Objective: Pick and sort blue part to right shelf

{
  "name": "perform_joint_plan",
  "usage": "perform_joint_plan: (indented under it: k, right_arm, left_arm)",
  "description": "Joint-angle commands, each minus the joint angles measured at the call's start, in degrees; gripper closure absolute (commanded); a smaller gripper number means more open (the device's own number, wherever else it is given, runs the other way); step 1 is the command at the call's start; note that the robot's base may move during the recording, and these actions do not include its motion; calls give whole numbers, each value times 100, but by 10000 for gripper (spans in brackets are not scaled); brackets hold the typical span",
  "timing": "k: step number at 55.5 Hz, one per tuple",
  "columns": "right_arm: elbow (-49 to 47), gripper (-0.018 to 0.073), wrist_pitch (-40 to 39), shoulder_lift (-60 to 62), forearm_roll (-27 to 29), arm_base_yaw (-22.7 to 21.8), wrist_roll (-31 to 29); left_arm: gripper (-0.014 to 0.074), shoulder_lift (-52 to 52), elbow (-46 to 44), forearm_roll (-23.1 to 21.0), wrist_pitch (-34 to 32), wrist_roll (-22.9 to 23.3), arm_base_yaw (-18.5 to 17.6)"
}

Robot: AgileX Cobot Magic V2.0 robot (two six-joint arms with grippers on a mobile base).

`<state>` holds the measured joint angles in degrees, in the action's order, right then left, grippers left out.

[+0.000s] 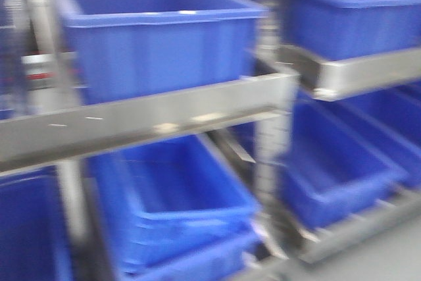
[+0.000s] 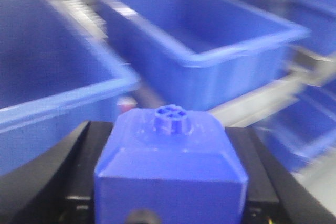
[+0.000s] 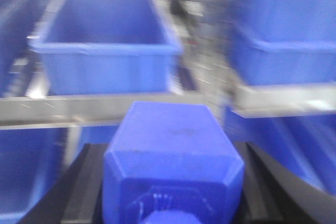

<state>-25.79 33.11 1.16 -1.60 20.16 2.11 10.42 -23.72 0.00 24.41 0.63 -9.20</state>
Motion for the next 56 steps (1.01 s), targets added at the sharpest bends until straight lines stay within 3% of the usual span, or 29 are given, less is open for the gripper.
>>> perform_joint_plan:
  k: [1, 56]
  right_arm:
    - [-134, 375, -554, 3, -36, -18, -62]
    - [-134, 375, -554, 3, -36, -18, -62]
  left_arm:
    - [264, 87, -183, -40, -548, 7, 3]
    - [265, 87, -183, -40, -548, 7, 3]
